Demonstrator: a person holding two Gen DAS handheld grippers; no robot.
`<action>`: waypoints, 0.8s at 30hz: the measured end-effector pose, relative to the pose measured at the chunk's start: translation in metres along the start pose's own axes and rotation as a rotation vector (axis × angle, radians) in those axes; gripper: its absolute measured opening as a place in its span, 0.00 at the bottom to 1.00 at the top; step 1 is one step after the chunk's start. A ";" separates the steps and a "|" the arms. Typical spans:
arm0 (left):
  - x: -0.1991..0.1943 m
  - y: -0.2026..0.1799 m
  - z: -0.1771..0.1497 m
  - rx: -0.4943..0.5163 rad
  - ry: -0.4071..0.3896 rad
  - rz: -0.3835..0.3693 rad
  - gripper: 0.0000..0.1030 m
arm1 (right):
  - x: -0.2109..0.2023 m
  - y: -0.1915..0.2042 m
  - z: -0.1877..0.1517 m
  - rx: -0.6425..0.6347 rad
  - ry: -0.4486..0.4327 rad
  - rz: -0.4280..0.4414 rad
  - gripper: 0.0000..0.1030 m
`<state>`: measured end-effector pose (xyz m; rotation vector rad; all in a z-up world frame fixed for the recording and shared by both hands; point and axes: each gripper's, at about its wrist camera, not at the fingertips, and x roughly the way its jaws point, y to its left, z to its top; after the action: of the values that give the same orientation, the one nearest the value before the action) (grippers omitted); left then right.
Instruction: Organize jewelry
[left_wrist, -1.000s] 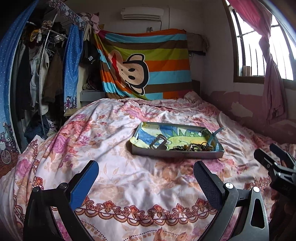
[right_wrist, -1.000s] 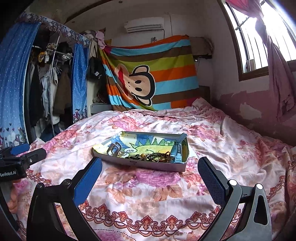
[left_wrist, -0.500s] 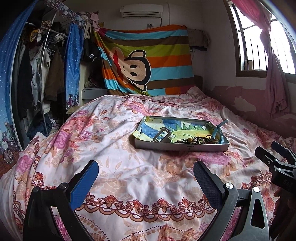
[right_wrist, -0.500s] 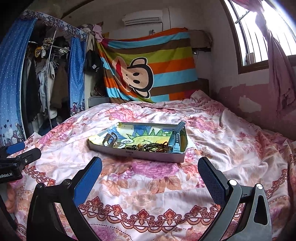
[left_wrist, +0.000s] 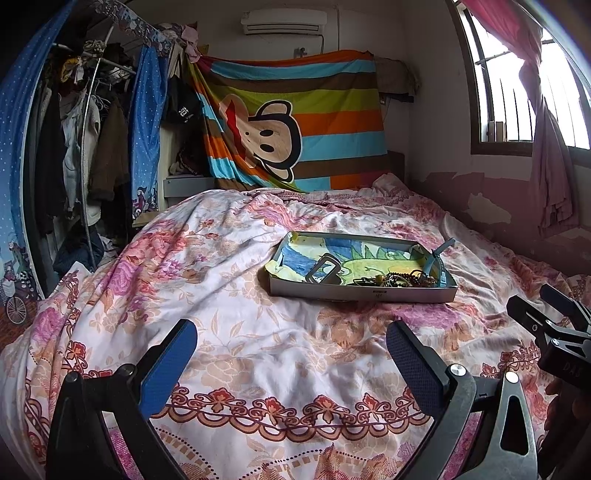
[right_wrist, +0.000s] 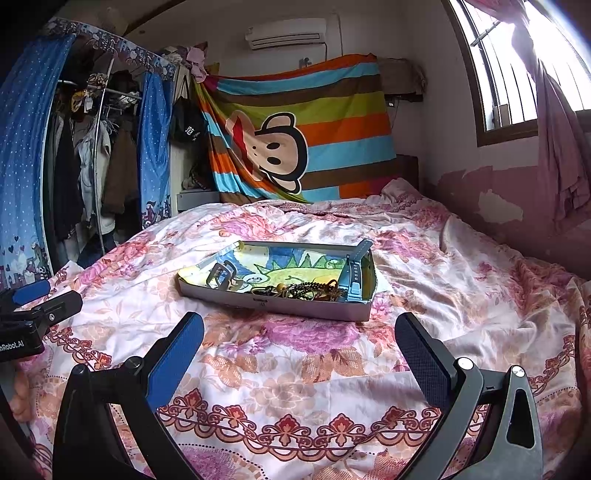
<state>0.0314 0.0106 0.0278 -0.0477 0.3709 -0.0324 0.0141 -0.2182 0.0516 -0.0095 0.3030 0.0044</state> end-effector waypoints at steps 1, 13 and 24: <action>0.000 0.000 0.000 0.000 -0.001 0.000 1.00 | 0.000 0.000 0.000 -0.001 -0.001 -0.002 0.99; 0.000 0.000 -0.001 0.002 0.000 -0.001 1.00 | 0.001 0.001 -0.001 -0.002 0.004 0.001 0.99; 0.000 -0.002 0.000 0.006 0.003 -0.003 1.00 | 0.002 0.003 -0.003 -0.005 0.009 0.004 0.99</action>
<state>0.0314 0.0085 0.0279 -0.0418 0.3738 -0.0369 0.0152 -0.2155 0.0477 -0.0138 0.3117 0.0094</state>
